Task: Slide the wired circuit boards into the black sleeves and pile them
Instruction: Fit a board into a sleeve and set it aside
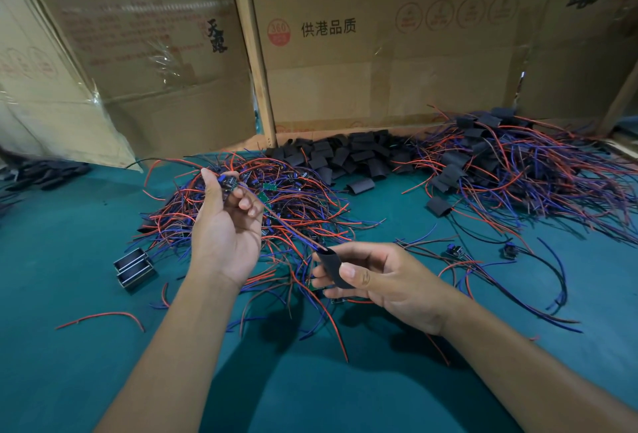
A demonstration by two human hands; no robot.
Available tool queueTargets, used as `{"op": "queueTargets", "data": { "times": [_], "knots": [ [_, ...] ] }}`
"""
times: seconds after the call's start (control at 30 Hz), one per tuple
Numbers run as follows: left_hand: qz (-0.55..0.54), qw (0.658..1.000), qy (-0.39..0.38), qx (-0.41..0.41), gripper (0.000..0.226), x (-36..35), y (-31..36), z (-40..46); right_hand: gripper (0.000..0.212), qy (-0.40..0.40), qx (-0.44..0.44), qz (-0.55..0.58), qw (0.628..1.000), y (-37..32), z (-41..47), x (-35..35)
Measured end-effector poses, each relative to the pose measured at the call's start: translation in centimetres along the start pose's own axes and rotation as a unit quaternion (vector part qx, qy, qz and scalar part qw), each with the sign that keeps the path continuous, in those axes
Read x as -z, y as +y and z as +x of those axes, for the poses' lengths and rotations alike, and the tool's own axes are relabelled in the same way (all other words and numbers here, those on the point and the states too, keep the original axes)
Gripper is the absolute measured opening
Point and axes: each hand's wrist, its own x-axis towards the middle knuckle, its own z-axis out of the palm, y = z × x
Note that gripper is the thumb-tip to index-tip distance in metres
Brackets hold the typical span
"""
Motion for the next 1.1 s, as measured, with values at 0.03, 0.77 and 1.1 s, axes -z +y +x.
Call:
{"op": "queueTargets", "data": {
  "times": [0.03, 0.77, 1.1],
  "knots": [
    [0.001, 1.000, -0.004, 0.000, 0.035, 0.0, 0.0, 0.0, 0.041, 0.001, 0.000, 0.000, 1.000, 0.0, 0.0, 0.0],
    [0.199, 0.964, -0.171, -0.035, 0.024, -1.1, -1.7, -2.4, 0.027, 0.121, 0.075, -0.104, 0.984, -0.4, 0.5, 0.8],
    [0.305, 0.929, -0.212, -0.013, 0.017, -1.1, -5.5, -4.2, 0.036, 0.280, 0.273, -0.496, 0.776, -1.1, 0.2, 1.6]
  ]
}}
